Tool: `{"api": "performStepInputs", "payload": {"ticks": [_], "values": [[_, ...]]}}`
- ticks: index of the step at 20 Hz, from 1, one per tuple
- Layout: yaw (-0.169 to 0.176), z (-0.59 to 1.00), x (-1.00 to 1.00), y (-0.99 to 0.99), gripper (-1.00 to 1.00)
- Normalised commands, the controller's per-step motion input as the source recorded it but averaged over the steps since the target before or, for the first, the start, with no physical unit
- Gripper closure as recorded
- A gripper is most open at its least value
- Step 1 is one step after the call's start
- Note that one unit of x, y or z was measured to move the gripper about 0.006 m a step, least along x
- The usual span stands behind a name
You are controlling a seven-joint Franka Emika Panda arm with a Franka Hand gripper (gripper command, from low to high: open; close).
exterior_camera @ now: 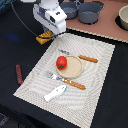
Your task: Interact with the objects in diverse but meaningful ways.
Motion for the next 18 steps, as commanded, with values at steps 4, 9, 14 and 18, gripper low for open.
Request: {"api": "performStepInputs", "payload": {"ticks": [4, 9, 14, 18], "values": [[-0.016, 1.0, 0.84, 0.22, 1.0], [-0.052, 1.0, 0.96, 0.14, 1.0], [-0.084, 0.87, 0.92, 0.02, 1.0], [-0.13, 0.27, 0.83, -0.03, 1.0]]}}
